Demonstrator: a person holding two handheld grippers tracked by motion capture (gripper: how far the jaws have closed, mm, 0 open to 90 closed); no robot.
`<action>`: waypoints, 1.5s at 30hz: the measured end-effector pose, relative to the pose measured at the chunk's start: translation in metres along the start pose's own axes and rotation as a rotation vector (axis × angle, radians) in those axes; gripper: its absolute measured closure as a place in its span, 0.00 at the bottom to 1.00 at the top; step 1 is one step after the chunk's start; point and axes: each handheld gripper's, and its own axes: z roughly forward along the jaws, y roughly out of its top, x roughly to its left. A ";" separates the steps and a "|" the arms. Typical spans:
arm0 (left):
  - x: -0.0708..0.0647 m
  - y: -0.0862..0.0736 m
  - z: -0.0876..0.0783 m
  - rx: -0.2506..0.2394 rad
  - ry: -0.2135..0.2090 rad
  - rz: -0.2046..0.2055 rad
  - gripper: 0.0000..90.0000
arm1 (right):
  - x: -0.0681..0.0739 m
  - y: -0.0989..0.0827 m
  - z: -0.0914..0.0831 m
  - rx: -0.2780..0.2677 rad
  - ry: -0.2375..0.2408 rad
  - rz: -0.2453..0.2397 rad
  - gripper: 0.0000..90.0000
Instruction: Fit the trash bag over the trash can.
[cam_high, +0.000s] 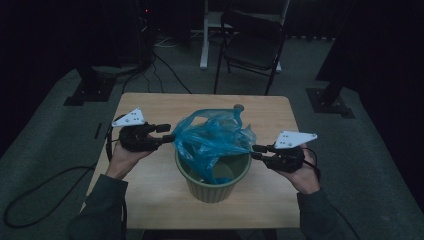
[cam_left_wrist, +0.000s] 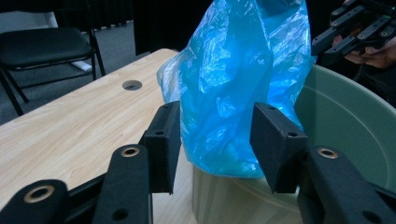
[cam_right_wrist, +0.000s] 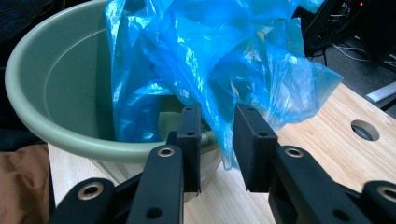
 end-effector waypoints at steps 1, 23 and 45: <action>0.000 0.000 0.000 -0.003 -0.001 0.002 0.58 | 0.000 0.000 0.001 -0.002 0.000 0.002 0.80; 0.028 0.012 0.003 0.008 0.177 -0.082 0.65 | -0.012 0.012 0.006 -0.031 -0.086 0.044 0.84; 0.033 0.026 0.056 0.138 -0.036 -0.068 0.57 | -0.017 0.008 0.018 -0.004 -0.098 0.070 0.82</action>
